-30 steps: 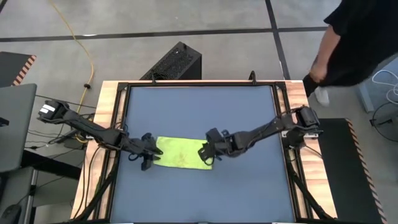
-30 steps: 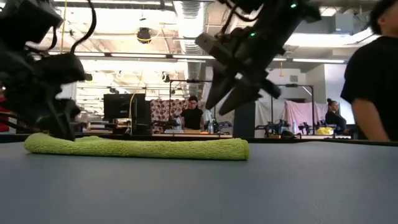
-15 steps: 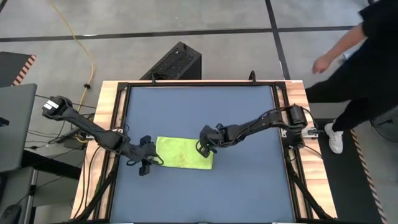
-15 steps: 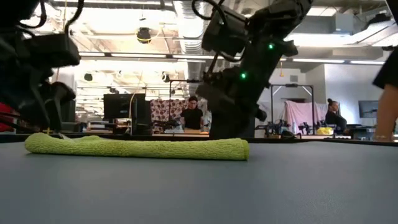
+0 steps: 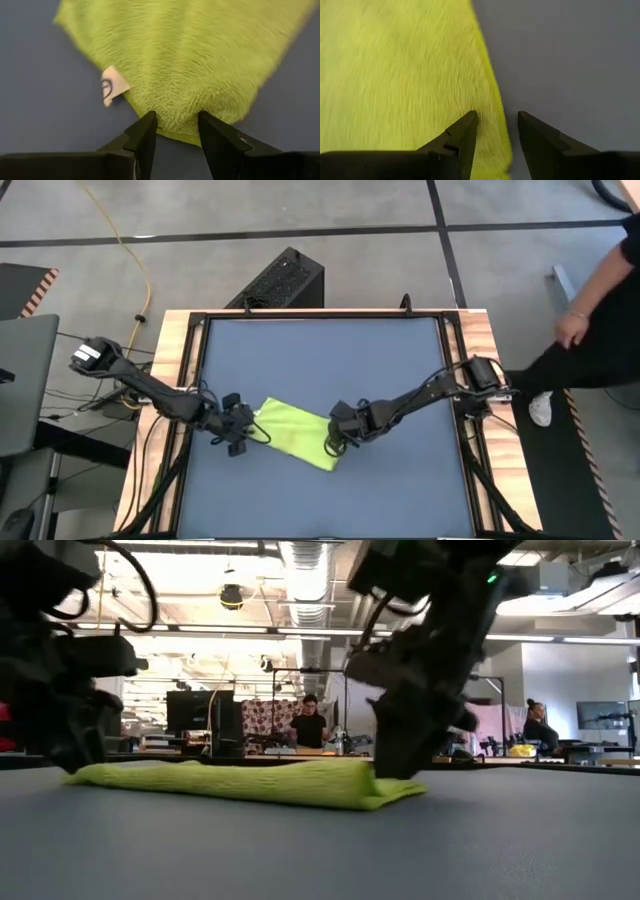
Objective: Roll towel
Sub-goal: Roll the green towel
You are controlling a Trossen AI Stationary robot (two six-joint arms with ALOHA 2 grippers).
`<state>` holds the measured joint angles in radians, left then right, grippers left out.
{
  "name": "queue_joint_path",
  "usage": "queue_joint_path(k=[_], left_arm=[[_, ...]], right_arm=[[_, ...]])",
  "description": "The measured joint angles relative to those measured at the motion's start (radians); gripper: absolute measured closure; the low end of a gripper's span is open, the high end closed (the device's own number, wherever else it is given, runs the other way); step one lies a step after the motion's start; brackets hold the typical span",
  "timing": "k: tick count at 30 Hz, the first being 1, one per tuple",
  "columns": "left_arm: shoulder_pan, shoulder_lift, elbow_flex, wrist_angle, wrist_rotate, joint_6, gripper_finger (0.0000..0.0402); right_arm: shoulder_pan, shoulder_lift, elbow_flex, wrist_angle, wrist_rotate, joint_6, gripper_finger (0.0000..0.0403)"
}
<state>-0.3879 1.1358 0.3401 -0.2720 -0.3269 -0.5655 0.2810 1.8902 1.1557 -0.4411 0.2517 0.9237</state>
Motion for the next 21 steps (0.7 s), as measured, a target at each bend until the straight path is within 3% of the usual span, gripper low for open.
queue_joint_path(k=[4, 8, 14, 17, 21], left_arm=[[0.076, -0.031, -0.002, 0.011, -0.008, 0.114, 0.0262], [0.141, -0.12, 0.005, 0.034, 0.058, 0.331, 0.0262], [0.241, -0.259, 0.065, -0.145, 0.155, 0.633, 0.0262], [0.285, -0.287, 0.083, -0.187, 0.187, 0.666, 0.0262], [0.301, -0.262, 0.071, -0.088, 0.234, 0.55, 0.0262]], right_arm=[[0.059, -0.005, 0.025, -0.001, -0.036, 0.052, 0.0233], [0.087, -0.007, 0.081, -0.011, 0.002, 0.041, 0.0233], [0.083, -0.006, 0.122, -0.016, 0.091, 0.045, 0.0233], [0.082, -0.004, 0.122, -0.025, 0.119, 0.067, 0.0233], [0.082, -0.004, 0.122, -0.027, 0.166, 0.074, 0.0233]])
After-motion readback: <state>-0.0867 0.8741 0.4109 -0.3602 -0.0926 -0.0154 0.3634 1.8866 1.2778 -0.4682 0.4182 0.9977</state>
